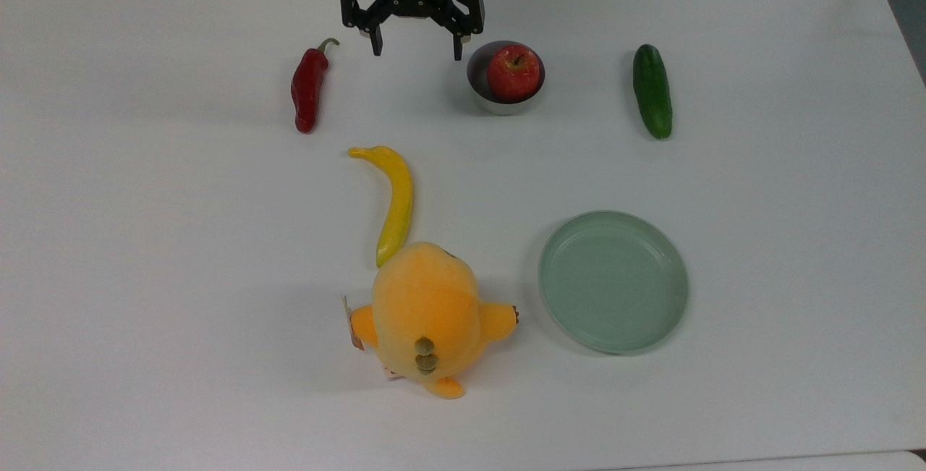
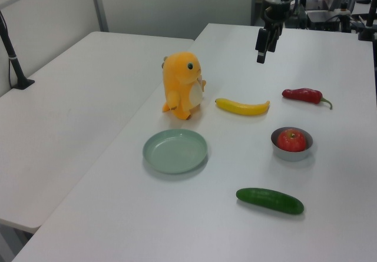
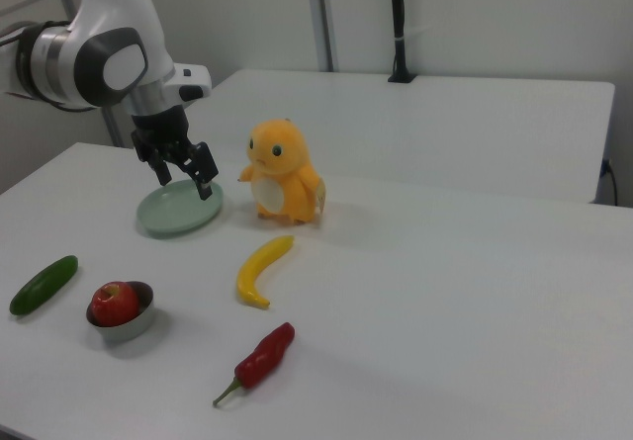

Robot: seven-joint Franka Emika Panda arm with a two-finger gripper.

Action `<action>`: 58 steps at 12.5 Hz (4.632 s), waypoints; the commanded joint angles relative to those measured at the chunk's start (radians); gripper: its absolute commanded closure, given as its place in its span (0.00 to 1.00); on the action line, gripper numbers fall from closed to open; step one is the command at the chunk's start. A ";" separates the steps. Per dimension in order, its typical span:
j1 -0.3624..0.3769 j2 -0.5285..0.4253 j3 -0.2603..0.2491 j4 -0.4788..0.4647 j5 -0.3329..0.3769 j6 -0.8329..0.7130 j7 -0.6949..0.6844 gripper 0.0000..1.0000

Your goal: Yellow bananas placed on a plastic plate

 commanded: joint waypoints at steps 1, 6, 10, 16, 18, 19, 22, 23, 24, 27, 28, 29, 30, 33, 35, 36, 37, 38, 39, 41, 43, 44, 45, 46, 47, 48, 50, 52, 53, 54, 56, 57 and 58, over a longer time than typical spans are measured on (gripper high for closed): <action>0.003 0.006 -0.002 -0.007 0.008 -0.013 -0.058 0.00; -0.006 0.091 -0.002 -0.001 -0.027 0.103 -0.061 0.00; -0.019 0.230 -0.002 0.002 -0.131 0.252 -0.058 0.00; -0.023 0.338 -0.002 0.001 -0.193 0.336 -0.050 0.00; -0.023 0.353 -0.002 0.001 -0.195 0.336 -0.049 0.00; -0.022 0.362 -0.002 0.001 -0.195 0.336 -0.049 0.00; -0.017 0.381 -0.002 -0.001 -0.195 0.336 -0.049 0.00; -0.017 0.381 -0.002 -0.001 -0.196 0.336 -0.050 0.00; -0.019 0.382 -0.002 -0.001 -0.216 0.336 -0.050 0.11; -0.019 0.381 -0.002 -0.007 -0.273 0.335 -0.050 0.67; -0.020 0.381 -0.002 -0.007 -0.273 0.335 -0.059 0.76; -0.022 0.382 -0.002 -0.009 -0.273 0.335 -0.061 0.87; -0.022 0.381 -0.002 -0.009 -0.273 0.335 -0.064 0.94; -0.022 0.381 -0.001 -0.009 -0.273 0.335 -0.078 0.99; -0.022 0.364 -0.001 -0.007 -0.271 0.330 -0.078 0.99; -0.019 0.346 -0.001 -0.009 -0.268 0.323 -0.076 0.99; -0.014 0.326 -0.001 -0.013 -0.258 0.320 -0.072 0.99; -0.010 0.313 0.013 -0.015 -0.255 0.319 -0.067 0.99; -0.009 0.312 0.034 -0.009 -0.253 0.319 -0.061 0.99; -0.005 0.312 0.077 -0.007 -0.230 0.319 -0.058 0.99; 0.017 0.318 0.116 -0.007 -0.230 0.319 -0.038 0.99; 0.027 0.321 0.137 -0.004 -0.230 0.323 -0.024 0.99; 0.039 0.327 0.143 0.014 -0.230 0.335 -0.010 0.99; 0.050 0.339 0.145 0.055 -0.227 0.335 0.017 0.99; 0.062 0.361 0.145 0.104 -0.213 0.336 0.060 0.99; 0.091 0.388 0.145 0.155 -0.202 0.359 0.089 0.99; 0.127 0.434 0.143 0.206 -0.199 0.486 0.109 0.99; 0.171 0.541 0.143 0.321 -0.201 0.607 0.164 0.98; 0.178 0.569 0.143 0.355 -0.207 0.614 0.178 0.97; 0.187 0.578 0.143 0.361 -0.207 0.625 0.180 0.97; 0.198 0.608 0.143 0.373 -0.205 0.666 0.181 0.97; 0.198 0.614 0.143 0.373 -0.204 0.683 0.181 0.87; 0.204 0.625 0.143 0.373 -0.207 0.685 0.181 0.53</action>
